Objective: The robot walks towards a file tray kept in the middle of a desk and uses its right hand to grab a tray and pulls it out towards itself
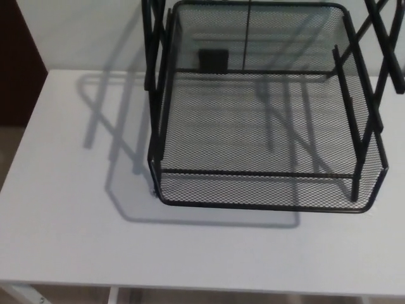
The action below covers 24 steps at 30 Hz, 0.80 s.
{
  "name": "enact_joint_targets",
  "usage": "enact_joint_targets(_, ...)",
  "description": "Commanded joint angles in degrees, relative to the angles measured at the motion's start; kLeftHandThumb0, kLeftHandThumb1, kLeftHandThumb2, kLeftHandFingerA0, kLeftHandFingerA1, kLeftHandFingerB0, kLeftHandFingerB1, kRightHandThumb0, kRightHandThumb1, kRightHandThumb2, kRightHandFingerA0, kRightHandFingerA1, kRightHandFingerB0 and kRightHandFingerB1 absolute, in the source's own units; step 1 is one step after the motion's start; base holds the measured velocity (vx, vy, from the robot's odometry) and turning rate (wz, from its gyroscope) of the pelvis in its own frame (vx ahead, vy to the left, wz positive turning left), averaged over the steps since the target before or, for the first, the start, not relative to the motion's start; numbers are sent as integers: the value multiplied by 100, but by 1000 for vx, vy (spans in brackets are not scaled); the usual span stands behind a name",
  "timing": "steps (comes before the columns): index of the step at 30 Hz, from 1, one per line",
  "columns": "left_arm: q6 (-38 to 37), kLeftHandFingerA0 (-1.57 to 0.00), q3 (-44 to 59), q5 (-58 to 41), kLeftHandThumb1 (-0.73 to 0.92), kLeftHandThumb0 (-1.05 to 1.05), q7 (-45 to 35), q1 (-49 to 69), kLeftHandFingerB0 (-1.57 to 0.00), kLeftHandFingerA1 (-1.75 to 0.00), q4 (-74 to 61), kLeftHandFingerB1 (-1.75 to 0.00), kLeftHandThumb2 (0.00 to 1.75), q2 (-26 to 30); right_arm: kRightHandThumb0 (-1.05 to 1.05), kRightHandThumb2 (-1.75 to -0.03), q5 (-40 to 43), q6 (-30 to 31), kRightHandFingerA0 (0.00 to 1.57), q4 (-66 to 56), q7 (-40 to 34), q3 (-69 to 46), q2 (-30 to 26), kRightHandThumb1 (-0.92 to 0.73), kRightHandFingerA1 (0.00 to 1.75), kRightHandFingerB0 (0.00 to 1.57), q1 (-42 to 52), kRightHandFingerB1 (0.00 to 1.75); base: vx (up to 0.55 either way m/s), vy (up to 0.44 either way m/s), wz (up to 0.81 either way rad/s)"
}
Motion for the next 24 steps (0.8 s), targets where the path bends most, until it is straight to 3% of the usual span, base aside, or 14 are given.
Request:
enact_joint_targets(1,-302,-63,-30,127,58,-36,68,38,-45,-44,37,-54,58,159,-51,-82,1962,-2110,65,-1588,352,-886,-289,-45,64,45,1023,57,0,0,0)
enact_joint_targets(2,-320,-62,-37,145,57,-36,100,54,-46,-44,29,-54,57,166,-53,-83,1989,-2266,67,-1887,186,-1106,-164,-46,65,46,1035,58,0,0,0)
enact_joint_targets(3,-315,-63,-20,121,57,-36,81,60,-47,-44,21,-54,57,161,-51,-58,2102,-2247,71,-2130,105,-1220,-94,-58,55,51,1090,47,0,0,0)
enact_joint_targets(8,-296,-64,-1,101,58,-35,48,71,-47,-44,-36,-53,58,186,-46,-58,2406,-2458,68,-2944,-233,-2008,187,-60,57,49,963,47,0,0,0)
enact_joint_targets(11,-297,-62,1,91,59,-35,-6,30,-45,-44,-9,-53,58,192,-48,-59,2314,-2158,65,-3816,-878,-2842,653,-62,60,52,629,48,0,0,0)
enact_joint_targets(14,-324,-62,-64,185,59,-37,42,-25,-46,-44,73,-52,58,222,-50,-59,2200,-1826,52,-4311,-1223,-3397,719,-63,67,39,-47,49,0,0,0)
enact_joint_targets(17,-298,-62,-53,170,59,-36,46,14,-45,-44,-6,-52,57,211,-55,-59,1770,-1472,50,-4588,-1503,-3964,799,-65,67,41,-672,56,0,0,0)
enact_joint_targets(18,-315,-61,-71,197,59,-36,56,6,-45,-44,16,-52,57,227,-59,-59,1266,-1108,40,-5045,-1502,-4034,748,-63,60,35,-943,52,0,0,0)
enact_joint_targets(20,-298,-62,-46,169,58,-36,56,0,-46,-44,-3,-53,57,222,-64,-59,583,-993,32,-5094,-1476,-4016,683,-60,58,31,-1311,47,0,0,0)
enact_joint_targets(21,-272,-61,-39,157,58,-35,50,23,-45,-44,-65,-54,57,219,-62,-60,471,-979,17,-5094,-1368,-3931,614,-61,51,20,-1398,42,0,0,0)
enact_joint_targets(22,-236,-61,-35,146,58,-35,42,50,-46,-44,-136,-52,57,214,-67,-79,228,-919,7,-5094,-1134,-3720,495,-47,49,10,-1579,45,0,0,0)
enact_joint_targets(24,-267,-61,-57,181,58,-35,50,20,-46,-44,-102,-52,57,235,-69,-80,-255,-690,6,-5094,-910,-3267,533,-45,49,12,-2072,46,0,0,0)
